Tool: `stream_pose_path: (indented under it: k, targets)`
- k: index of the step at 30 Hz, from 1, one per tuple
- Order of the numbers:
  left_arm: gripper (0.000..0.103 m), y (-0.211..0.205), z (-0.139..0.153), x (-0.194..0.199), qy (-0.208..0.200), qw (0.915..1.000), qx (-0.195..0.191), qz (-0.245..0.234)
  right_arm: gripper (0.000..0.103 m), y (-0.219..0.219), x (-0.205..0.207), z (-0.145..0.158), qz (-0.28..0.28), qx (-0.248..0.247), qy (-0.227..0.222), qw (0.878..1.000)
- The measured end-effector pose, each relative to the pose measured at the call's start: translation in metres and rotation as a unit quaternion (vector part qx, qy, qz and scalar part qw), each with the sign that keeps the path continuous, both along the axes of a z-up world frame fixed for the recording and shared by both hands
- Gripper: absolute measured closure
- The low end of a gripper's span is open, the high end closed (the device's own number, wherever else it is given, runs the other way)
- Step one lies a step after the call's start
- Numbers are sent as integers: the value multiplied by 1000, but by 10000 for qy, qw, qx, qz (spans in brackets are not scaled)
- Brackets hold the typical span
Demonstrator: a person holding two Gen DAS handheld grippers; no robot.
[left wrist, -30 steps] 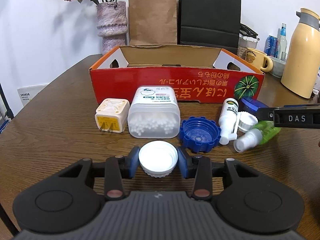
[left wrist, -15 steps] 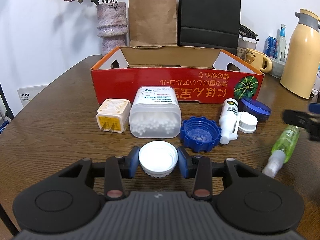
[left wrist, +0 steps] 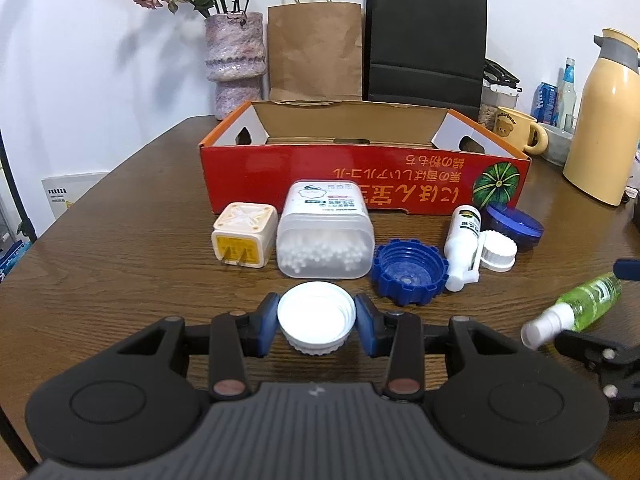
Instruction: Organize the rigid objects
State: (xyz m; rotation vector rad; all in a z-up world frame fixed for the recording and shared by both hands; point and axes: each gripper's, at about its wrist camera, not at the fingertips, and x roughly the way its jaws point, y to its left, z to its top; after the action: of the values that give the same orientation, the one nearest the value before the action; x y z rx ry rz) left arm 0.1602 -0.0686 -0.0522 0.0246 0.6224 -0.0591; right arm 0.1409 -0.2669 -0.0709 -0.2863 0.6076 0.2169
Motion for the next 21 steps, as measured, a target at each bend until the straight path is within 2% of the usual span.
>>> stream_pose_path:
  k: [11, 21]
  targets:
    - [62, 7, 1, -2, -19, 10000, -25, 83, 4, -4, 25, -3, -351, -393, -83, 9986]
    - [62, 9, 4, -3, -50, 9999, -10, 154, 0, -17, 62, 0, 221, -32, 45, 9997]
